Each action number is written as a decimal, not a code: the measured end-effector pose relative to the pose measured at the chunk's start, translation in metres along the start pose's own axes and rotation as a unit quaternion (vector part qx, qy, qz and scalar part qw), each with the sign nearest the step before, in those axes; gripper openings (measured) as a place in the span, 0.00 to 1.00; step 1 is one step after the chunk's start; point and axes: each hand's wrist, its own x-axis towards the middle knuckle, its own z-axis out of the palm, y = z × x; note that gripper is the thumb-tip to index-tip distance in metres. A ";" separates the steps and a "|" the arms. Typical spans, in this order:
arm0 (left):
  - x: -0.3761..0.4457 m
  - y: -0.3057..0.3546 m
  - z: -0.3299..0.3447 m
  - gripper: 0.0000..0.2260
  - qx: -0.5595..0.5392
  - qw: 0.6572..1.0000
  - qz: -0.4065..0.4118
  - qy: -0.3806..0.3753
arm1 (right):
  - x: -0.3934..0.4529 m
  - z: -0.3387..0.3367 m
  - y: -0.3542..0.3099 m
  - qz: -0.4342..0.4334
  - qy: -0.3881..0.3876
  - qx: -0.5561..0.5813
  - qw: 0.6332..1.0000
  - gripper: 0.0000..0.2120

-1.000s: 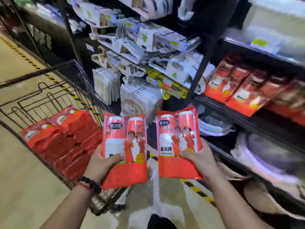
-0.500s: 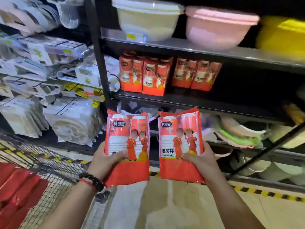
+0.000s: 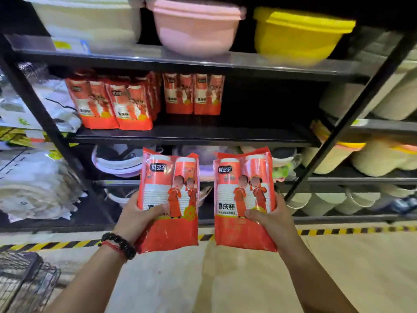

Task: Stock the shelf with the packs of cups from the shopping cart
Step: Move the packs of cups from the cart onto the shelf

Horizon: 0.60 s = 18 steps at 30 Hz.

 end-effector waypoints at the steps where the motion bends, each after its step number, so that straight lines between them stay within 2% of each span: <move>1: 0.003 0.000 0.004 0.32 -0.002 1.000 0.000 -0.002 | 0.003 -0.005 0.001 0.003 0.007 0.003 1.000 0.27; 10: 0.061 0.005 0.014 0.23 -0.027 0.999 -0.023 -0.016 | 0.059 0.007 0.007 0.015 0.011 0.010 1.000 0.27; 15: 0.128 0.008 0.004 0.26 -0.034 0.999 -0.025 -0.027 | 0.119 0.032 -0.001 0.025 0.030 -0.005 0.999 0.31; 18: 0.180 0.015 -0.009 0.30 -0.050 0.998 -0.032 -0.030 | 0.162 0.056 -0.010 0.017 0.032 -0.006 0.999 0.30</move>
